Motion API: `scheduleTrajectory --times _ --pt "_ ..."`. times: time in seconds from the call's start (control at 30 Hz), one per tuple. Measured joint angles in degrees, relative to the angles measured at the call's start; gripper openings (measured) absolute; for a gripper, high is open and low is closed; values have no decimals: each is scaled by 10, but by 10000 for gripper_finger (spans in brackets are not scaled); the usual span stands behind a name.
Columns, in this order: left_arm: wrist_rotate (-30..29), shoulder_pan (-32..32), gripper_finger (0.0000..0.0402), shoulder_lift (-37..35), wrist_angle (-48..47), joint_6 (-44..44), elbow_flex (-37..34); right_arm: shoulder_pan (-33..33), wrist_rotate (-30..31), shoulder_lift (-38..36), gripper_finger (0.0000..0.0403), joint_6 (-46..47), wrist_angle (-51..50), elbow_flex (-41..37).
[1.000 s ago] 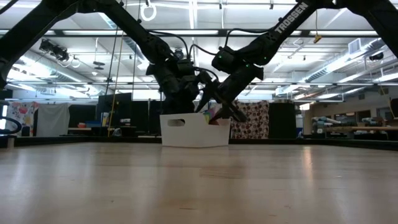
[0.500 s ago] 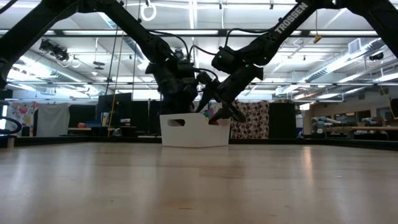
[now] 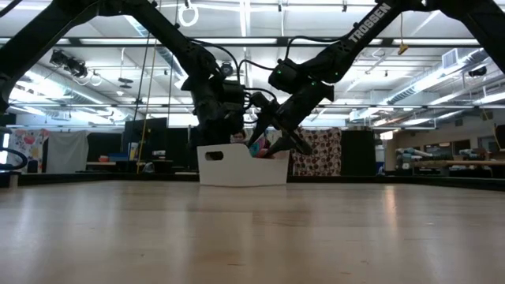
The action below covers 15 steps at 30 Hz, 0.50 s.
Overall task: Nest measuring cups in basket
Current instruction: Remove the stacked measuring cups from the white bin
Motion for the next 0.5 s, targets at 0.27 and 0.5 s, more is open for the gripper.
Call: scheduleTrajectory --times 0.27,0.5 --pt "7 -14 116 0 61 3 0 0 8 0 198 -15 3 0" --pt "6 -16 116 9 81 27 -1 0 8 0 198 -36 -1 -1"
